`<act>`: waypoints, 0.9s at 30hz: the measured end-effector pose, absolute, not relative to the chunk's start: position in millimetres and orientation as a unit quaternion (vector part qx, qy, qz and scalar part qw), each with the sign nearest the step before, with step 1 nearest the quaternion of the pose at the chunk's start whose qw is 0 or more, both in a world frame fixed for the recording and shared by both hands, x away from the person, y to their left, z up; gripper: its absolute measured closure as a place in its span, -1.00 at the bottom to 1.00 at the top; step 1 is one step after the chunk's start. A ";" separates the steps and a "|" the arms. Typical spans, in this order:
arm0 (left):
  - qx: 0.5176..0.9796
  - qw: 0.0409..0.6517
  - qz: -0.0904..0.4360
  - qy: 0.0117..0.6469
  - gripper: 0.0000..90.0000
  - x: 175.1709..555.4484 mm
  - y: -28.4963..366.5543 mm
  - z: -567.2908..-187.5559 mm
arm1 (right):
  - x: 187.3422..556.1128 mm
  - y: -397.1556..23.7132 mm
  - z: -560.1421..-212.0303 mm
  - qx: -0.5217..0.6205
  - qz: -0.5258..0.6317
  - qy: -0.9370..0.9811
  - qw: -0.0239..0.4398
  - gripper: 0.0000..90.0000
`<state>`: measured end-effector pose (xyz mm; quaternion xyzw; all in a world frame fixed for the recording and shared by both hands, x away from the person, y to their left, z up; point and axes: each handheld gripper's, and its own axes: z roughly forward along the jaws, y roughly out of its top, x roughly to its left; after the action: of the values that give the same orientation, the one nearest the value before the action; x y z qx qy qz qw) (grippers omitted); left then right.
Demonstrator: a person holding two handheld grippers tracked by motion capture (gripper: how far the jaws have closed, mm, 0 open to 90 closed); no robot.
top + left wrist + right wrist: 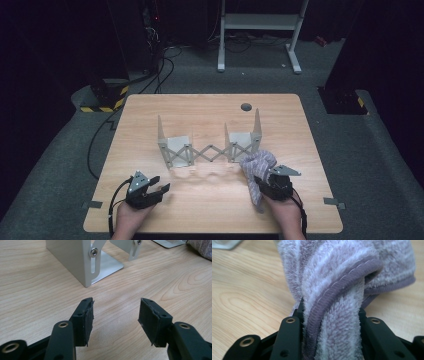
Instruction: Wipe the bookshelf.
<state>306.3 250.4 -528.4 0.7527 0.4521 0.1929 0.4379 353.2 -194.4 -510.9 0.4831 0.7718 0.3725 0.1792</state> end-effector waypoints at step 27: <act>0.739 0.441 0.203 0.467 0.00 293.5 259.5 -529.3 | 341.2 -174.9 -420.5 0.393 0.519 0.685 0.327 0.42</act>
<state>293.5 259.5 -529.3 0.7394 0.4668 0.2026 0.4407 341.2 -174.9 -420.5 0.3932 0.6852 0.5187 0.3268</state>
